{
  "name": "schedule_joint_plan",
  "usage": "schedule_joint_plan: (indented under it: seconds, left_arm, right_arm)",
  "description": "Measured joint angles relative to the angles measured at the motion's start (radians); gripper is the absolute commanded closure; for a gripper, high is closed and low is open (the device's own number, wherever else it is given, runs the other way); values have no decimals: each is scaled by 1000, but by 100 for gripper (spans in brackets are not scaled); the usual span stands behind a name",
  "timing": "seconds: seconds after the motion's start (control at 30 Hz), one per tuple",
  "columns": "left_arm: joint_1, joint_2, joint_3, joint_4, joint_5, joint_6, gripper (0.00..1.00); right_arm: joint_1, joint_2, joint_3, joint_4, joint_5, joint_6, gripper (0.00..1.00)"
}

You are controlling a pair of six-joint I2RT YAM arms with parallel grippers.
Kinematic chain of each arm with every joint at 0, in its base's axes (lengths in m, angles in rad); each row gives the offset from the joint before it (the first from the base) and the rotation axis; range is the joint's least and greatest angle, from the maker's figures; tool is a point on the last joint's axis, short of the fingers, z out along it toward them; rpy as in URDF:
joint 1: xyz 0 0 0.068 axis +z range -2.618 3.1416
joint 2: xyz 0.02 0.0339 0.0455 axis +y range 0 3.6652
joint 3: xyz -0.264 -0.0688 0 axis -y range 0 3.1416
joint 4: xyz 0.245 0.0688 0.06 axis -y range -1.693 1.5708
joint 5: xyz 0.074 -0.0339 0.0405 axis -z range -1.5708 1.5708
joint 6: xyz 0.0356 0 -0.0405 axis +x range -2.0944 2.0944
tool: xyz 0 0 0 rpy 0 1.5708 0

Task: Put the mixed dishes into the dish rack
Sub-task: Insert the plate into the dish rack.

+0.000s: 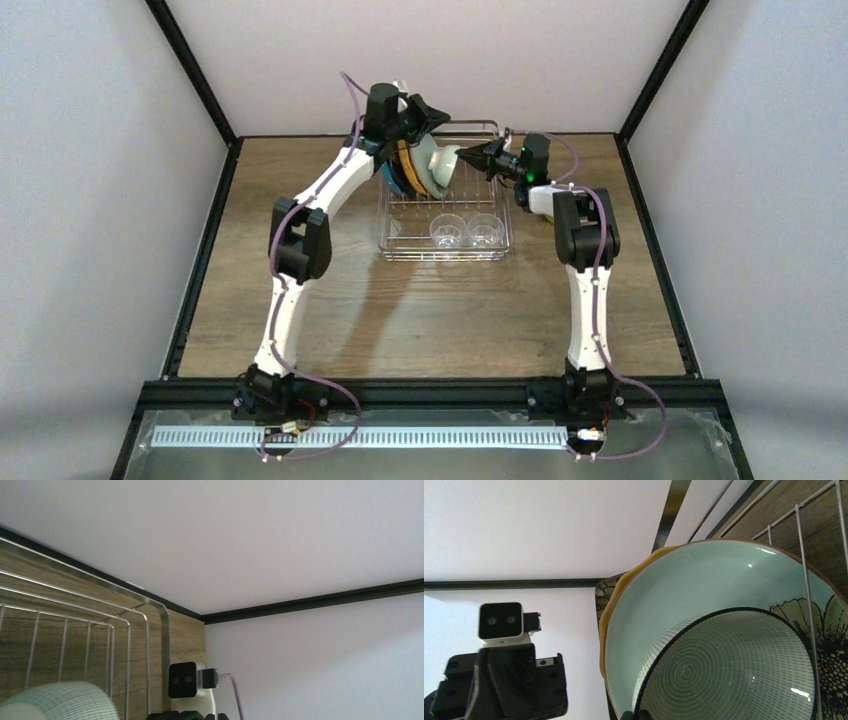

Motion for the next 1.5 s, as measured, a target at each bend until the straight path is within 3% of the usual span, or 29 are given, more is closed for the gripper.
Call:
schedule_joint_plan:
  seconds: [0.37, 0.77, 1.07, 1.23, 1.37, 1.5]
  left_arm:
    - [3, 35, 62, -91, -24, 58, 97]
    - [3, 38, 106, -146, -46, 113, 97]
    - [3, 38, 117, -152, -66, 137, 97]
    - [3, 38, 117, -156, -71, 143, 97]
    - [3, 38, 117, -161, -72, 147, 97]
    - [3, 38, 117, -164, -72, 153, 97]
  right_arm:
    - [-9, 68, 105, 14, 0, 43, 99]
    - [-9, 152, 377, -341, -2, -113, 97]
    - [-6, 161, 462, -546, -2, -220, 85]
    - [-5, 161, 490, -631, 3, -273, 70]
    - [-4, 161, 504, -678, 6, -304, 51]
    - [-2, 161, 520, -730, 13, -335, 43]
